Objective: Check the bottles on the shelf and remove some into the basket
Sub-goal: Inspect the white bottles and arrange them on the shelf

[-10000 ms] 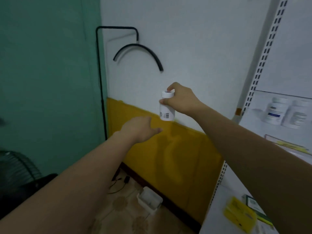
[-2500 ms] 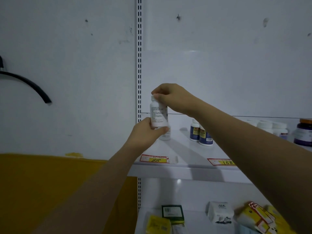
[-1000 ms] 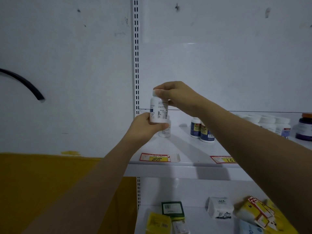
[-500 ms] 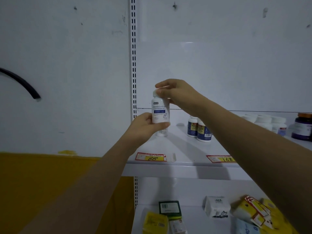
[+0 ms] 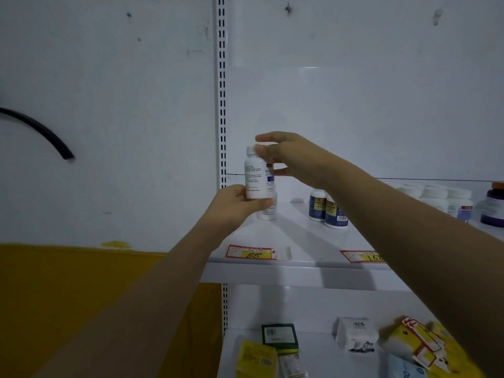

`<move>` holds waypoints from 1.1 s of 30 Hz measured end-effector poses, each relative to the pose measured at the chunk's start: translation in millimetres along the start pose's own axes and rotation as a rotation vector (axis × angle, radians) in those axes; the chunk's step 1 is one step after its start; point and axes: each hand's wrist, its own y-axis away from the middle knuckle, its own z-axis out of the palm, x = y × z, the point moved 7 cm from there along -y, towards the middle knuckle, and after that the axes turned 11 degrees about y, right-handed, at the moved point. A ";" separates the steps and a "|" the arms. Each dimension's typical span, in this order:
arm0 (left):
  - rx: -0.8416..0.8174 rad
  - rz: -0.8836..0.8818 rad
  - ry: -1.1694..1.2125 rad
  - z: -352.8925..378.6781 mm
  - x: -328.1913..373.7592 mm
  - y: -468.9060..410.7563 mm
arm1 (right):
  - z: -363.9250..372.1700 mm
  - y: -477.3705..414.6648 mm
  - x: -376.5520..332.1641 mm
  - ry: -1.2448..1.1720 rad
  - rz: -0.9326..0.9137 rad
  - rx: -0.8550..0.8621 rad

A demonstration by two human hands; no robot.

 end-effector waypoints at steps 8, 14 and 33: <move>0.023 0.084 0.092 -8.8 9.2 1.4 | -2.3 11.7 -15.5 0.058 -0.135 0.193; 0.192 0.353 0.202 -20.9 46.6 0.5 | 12.5 56.6 -49.8 0.294 -0.592 0.468; -0.038 -0.026 0.017 14.0 34.0 -9.4 | -33.4 15.0 -13.1 0.093 0.334 0.064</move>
